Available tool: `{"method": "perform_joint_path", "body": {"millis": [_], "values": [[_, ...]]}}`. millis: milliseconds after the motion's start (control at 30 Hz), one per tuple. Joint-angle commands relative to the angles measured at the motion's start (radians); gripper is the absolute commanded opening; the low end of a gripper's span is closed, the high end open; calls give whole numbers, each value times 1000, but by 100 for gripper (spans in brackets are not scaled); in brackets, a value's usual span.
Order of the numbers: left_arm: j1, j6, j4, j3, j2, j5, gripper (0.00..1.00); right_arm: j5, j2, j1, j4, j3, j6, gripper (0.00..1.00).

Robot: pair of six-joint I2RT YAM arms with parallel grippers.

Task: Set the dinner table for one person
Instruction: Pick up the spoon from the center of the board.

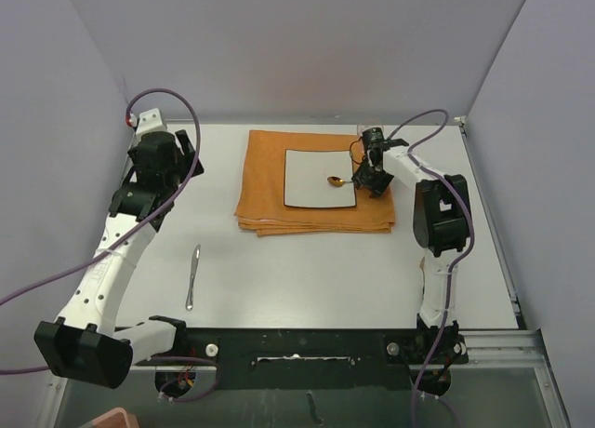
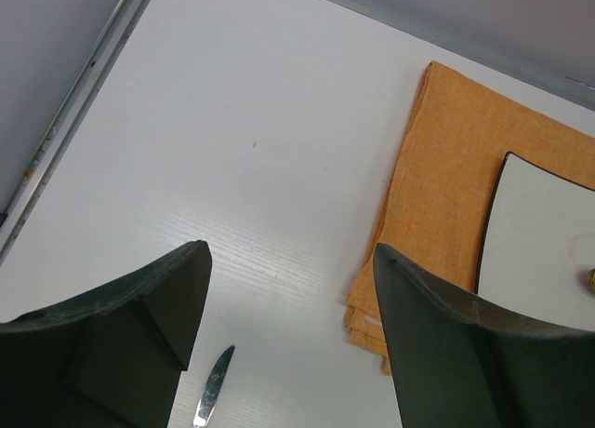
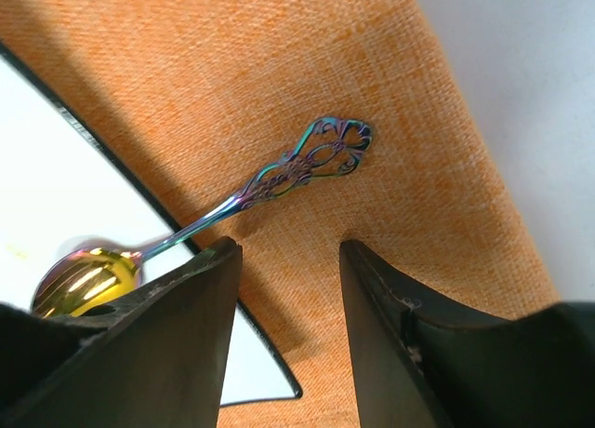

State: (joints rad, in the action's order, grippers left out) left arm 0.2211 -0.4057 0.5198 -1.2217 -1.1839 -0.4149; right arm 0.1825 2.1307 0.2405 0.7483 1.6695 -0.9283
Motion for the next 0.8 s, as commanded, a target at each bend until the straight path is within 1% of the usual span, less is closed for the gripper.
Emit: {"method": "perform_joint_path", "body": {"millis": [0, 133, 367, 433, 567, 767], "values": [[7, 17, -47, -7, 51, -8, 70, 36, 31, -14, -11, 9, -29, 47], [12, 32, -49, -9, 59, -13, 70, 12, 20, -16, -15, 18, -39, 46], [14, 64, -77, 0, 74, 7, 70, -35, -64, 3, -57, 28, -32, 47], [14, 63, -83, 3, 75, 10, 70, -44, -70, 2, -74, 34, -32, 47], [18, 69, -90, 10, 75, 14, 70, -51, -71, 6, -56, 76, -36, 47], [28, 104, -109, 20, 79, 28, 70, -75, -118, 14, -92, 64, -60, 48]]}}
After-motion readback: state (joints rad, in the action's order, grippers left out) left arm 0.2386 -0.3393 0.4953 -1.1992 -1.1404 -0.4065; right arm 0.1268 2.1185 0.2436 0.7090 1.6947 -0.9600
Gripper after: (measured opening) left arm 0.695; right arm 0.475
